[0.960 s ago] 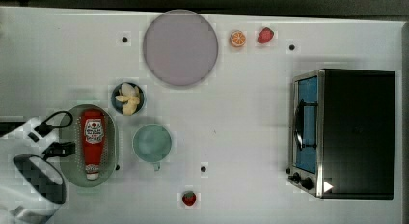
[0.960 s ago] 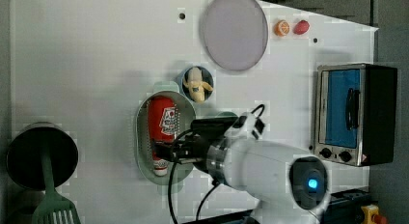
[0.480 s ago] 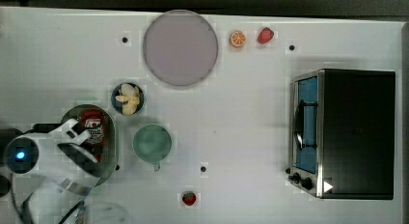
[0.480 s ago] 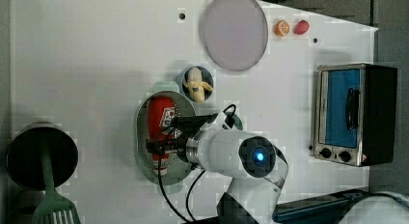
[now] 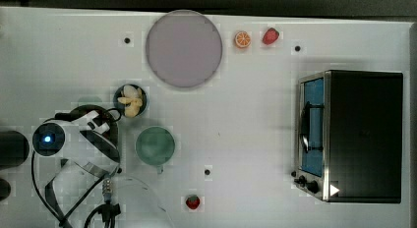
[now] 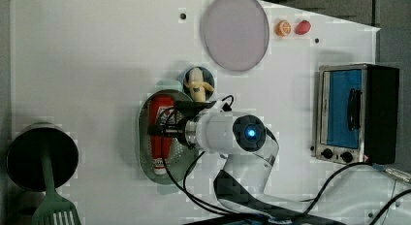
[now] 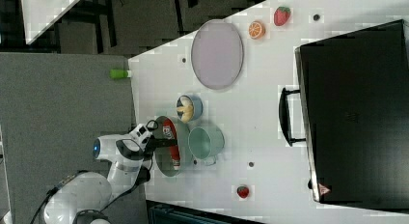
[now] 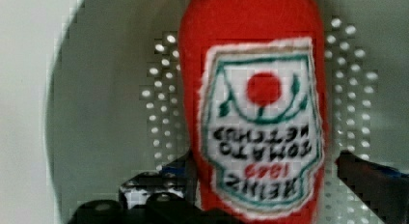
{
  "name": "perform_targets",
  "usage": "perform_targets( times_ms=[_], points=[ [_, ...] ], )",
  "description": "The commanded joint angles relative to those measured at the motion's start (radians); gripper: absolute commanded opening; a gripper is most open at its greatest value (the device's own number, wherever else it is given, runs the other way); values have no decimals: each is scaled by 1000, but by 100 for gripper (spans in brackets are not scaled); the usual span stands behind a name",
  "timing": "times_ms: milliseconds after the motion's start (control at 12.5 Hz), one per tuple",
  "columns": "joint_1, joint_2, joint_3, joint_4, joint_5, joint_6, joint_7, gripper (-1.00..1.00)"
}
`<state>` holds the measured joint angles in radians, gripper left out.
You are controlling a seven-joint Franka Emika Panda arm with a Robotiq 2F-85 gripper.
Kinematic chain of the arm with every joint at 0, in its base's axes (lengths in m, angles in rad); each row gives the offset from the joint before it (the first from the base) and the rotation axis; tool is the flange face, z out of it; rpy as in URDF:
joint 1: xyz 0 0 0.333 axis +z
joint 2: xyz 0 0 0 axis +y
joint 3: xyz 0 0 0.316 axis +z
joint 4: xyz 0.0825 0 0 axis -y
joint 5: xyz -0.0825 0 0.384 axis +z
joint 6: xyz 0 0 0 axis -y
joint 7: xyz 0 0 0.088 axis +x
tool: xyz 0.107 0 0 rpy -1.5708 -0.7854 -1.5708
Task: Pick ketchup from strainer and place it on the table
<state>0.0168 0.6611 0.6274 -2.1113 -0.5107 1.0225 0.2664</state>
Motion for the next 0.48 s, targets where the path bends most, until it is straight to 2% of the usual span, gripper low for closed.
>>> perform_targets(
  times_ms=[80,160,480],
  points=[
    [43,6,-6,27,-5,18,73,42],
    [43,1,-5,28,-5,18,73,21],
    [34,-107,37,19,11,-33,73,21]
  ],
)
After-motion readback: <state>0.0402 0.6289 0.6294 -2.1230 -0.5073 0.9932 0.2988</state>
